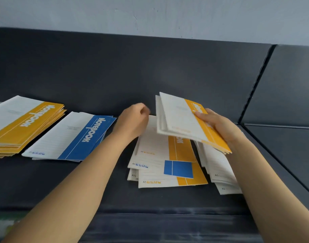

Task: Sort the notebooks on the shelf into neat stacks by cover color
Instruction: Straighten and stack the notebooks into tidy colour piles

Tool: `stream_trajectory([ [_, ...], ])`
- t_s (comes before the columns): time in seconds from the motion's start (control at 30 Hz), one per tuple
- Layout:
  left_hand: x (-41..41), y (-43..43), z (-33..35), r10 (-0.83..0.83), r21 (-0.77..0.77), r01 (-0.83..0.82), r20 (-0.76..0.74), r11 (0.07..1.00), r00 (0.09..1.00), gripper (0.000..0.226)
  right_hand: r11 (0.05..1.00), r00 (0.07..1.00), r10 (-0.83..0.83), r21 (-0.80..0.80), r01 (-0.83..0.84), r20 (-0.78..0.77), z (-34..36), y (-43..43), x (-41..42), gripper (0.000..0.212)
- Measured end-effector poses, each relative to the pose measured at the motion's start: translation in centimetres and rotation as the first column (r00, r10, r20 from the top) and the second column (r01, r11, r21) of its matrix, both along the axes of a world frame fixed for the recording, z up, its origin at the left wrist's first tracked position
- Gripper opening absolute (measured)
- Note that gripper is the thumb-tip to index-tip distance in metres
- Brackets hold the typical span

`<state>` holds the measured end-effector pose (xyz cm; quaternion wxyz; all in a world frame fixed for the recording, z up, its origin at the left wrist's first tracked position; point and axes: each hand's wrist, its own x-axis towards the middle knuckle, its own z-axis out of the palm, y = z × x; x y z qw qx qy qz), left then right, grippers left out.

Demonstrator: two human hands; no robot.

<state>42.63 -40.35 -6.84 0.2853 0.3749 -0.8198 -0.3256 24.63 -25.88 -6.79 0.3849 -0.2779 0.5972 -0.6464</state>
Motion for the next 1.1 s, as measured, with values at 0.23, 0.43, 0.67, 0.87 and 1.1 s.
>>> stream_trajectory([
  [0.23,0.0,-0.5,-0.8,-0.013,0.079,-0.027,0.469,0.996,0.883,0.055,0.995,0.975,0.090,-0.052,-0.081,0.202,0.2,0.4,-0.4,0.041],
  [0.43,0.0,-0.3,1.2,0.001,0.144,-0.118,0.631,0.983,0.776,0.061,0.992,0.998,0.058,0.111,-0.059,0.004,-0.1,-0.1,-0.2,0.065],
  [0.67,1.0,0.2,1.5,-0.057,0.385,0.110,-0.148,0.916,0.987,0.015,0.997,0.997,-0.055,0.050,0.058,-0.053,-0.5,-0.5,0.3,0.063],
  [0.87,0.4,3.5,2.2,-0.075,0.564,0.341,-0.441,0.752,0.894,0.034,0.991,0.979,-0.110,0.051,0.120,-0.170,0.1,-0.8,3.1,0.067],
  [1.1,4.7,3.5,2.7,-0.031,0.523,0.335,-0.505,0.784,0.862,0.026,0.994,0.980,-0.093,0.040,0.102,-0.177,2.2,-1.4,6.9,0.048],
])
